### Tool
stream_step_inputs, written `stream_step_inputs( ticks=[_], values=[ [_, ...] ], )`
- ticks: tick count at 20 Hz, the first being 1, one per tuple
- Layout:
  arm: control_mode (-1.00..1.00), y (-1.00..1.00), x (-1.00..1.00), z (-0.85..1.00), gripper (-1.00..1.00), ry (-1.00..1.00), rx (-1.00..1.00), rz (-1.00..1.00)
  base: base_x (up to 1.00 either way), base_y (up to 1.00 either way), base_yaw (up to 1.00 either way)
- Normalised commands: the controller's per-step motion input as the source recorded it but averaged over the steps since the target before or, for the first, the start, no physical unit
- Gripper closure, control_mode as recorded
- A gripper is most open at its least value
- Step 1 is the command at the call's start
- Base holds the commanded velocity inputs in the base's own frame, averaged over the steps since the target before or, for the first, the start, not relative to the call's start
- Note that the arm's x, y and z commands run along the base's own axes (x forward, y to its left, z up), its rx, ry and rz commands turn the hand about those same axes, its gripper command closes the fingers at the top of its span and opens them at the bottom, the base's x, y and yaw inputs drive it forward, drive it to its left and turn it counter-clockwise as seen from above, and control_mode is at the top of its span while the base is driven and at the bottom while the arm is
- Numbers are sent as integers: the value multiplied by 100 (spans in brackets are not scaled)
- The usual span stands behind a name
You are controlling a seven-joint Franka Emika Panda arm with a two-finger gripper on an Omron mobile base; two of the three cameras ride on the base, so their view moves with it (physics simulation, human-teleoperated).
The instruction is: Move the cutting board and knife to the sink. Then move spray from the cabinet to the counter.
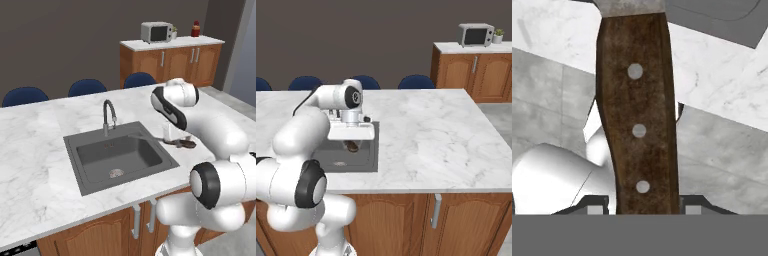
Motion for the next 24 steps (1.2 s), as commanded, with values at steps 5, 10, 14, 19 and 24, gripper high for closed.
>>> stream_step_inputs(
  ticks=[5,10,14,19,24],
  values=[
    [-100,-7,0,-12,100,8,-5,8,0,0,0],
    [-100,2,-9,-42,100,0,-23,26,0,0,0],
    [-100,22,-14,-25,100,-15,-21,31,0,0,0],
    [-100,43,0,-2,100,-28,-8,31,0,0,0],
    [-100,22,0,0,100,-17,4,33,0,0,0]
  ],
)
